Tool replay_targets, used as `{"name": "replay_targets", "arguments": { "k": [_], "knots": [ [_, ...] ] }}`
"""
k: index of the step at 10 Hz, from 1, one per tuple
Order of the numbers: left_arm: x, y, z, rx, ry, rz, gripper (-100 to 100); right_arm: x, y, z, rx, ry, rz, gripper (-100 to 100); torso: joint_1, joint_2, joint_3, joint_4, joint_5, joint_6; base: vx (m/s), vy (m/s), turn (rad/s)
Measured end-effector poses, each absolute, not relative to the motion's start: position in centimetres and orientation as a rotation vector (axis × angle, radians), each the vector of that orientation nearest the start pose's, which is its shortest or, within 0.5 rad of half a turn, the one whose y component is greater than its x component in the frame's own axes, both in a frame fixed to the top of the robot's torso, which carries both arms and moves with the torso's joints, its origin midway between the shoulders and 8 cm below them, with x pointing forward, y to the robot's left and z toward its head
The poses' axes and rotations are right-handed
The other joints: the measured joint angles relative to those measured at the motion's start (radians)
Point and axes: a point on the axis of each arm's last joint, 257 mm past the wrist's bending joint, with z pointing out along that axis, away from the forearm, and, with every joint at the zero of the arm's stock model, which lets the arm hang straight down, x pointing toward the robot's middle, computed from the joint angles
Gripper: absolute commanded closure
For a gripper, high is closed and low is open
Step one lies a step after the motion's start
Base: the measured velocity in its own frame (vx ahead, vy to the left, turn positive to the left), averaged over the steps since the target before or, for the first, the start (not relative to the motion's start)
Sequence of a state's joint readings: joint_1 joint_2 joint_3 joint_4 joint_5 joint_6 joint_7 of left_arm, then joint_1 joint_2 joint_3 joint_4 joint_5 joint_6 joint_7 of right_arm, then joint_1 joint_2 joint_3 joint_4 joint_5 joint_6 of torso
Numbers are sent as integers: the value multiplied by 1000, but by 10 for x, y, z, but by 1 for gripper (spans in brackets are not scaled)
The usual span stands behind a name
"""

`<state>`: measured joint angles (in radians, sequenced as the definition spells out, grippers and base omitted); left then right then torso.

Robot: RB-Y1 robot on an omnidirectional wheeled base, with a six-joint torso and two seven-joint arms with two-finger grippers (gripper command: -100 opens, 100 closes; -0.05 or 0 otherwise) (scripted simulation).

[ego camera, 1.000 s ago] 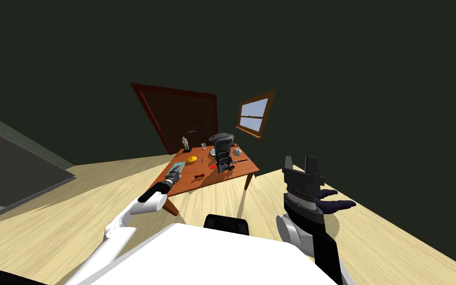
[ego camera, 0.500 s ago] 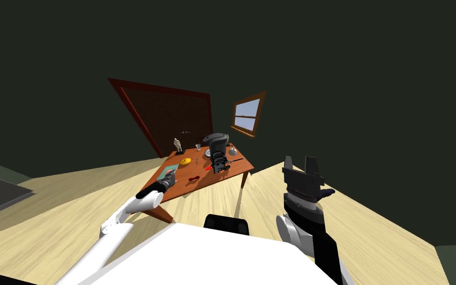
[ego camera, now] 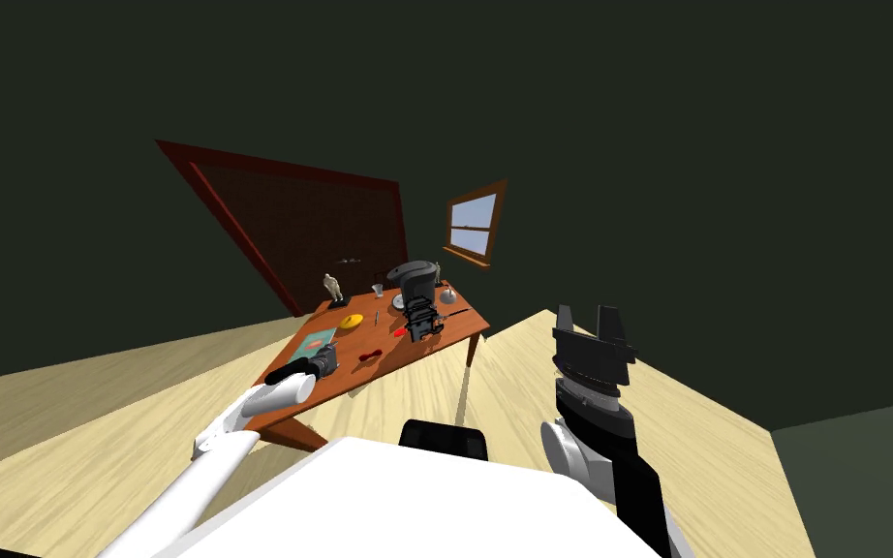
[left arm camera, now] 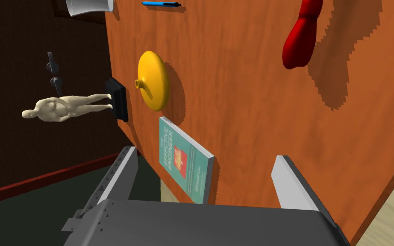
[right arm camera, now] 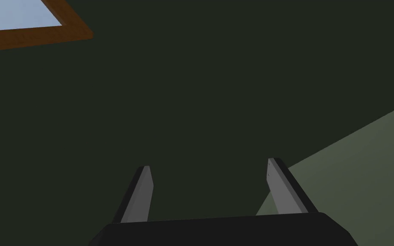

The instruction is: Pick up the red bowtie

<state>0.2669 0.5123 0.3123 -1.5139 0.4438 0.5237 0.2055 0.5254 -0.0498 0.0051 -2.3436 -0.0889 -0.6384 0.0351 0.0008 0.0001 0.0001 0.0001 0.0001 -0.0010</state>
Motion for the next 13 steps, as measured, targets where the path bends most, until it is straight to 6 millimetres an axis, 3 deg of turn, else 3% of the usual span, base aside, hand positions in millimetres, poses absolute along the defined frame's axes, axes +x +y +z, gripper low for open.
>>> {"name": "replay_targets", "arguments": {
  "k": [6,13],
  "knots": [
    [328,587,-416,-2223,1112,-488,-100,302,-279,68,523,480,1362,0,1,0,0,0,0,0,13,13,-122],
    [293,586,-452,-2447,1072,-361,-100,302,-279,68,523,480,1362,0,2,0,0,0,0,0,14,29,-154]
  ]
}}
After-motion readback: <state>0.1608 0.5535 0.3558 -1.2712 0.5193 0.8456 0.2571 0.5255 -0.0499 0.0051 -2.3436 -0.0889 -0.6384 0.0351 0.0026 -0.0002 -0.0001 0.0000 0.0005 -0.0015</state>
